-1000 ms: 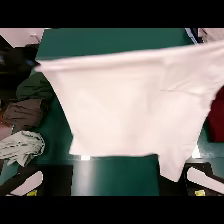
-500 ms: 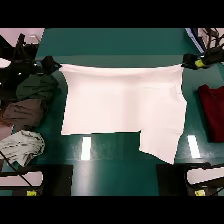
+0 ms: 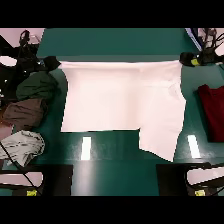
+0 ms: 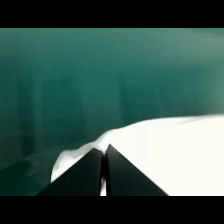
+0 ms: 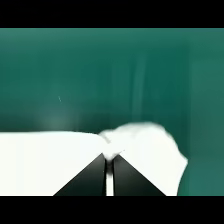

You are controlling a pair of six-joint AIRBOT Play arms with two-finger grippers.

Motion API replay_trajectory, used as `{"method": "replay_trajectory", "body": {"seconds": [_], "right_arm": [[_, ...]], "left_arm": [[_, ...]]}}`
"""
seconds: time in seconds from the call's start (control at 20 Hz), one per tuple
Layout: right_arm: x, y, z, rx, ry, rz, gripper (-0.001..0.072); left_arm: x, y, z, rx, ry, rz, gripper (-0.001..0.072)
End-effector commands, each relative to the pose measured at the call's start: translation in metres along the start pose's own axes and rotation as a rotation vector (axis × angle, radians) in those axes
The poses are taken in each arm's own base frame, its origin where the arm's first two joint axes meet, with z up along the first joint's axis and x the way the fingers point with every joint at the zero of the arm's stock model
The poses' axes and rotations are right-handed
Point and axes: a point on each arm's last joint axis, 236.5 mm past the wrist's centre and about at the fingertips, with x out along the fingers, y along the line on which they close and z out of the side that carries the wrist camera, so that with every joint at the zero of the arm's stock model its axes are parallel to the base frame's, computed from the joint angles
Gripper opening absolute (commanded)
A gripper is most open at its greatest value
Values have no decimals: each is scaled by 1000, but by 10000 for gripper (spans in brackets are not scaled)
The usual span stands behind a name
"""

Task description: Fold the shirts.

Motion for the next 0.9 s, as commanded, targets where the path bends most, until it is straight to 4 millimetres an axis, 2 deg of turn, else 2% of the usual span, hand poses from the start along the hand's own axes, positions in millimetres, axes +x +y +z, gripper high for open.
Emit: {"method": "replay_trajectory", "body": {"seconds": [0.0, 0.05, 0.15, 0.3, 0.4, 0.45, 0.5, 0.55, 0.6, 0.65, 0.75, 0.85], "right_arm": [[5, -11, -59, -54, 161, -54, 13], [3, -13, -73, -54, 177, -62, 13], [2, -14, -93, -46, 191, -63, 13], [7, -15, -124, -31, 240, -60, 15], [11, -16, -134, -26, 264, -60, 17], [11, -16, -138, -25, 274, -60, 19], [10, -16, -138, -14, 277, -61, 22], [9, -15, -138, -3, 277, -60, 63], [6, -15, -137, 12, 276, -63, 231], [1, -14, -138, 26, 289, -63, 359], [-19, -14, -146, 37, 354, -54, 362], [-45, 0, -161, 18, 419, 53, 330]], "left_arm": [[-5, 13, -65, 128, 263, 32, 25], [-5, 17, -79, 125, 308, 40, 25], [-3, 25, -97, 108, 343, 54, 25], [2, 31, -111, 82, 350, 65, 26], [2, 31, -119, 67, 370, 63, 27], [1, 29, -123, 47, 384, 60, 93], [0, 27, -126, 19, 398, 57, 355], [-1, 26, -129, -8, 411, 57, 513], [-3, 25, -132, -29, 424, 57, 499], [-5, 24, -136, -42, 445, 53, 500], [-19, 21, -145, -91, 513, 39, 500], [-40, 20, -163, -128, 619, 2, 499]]}}
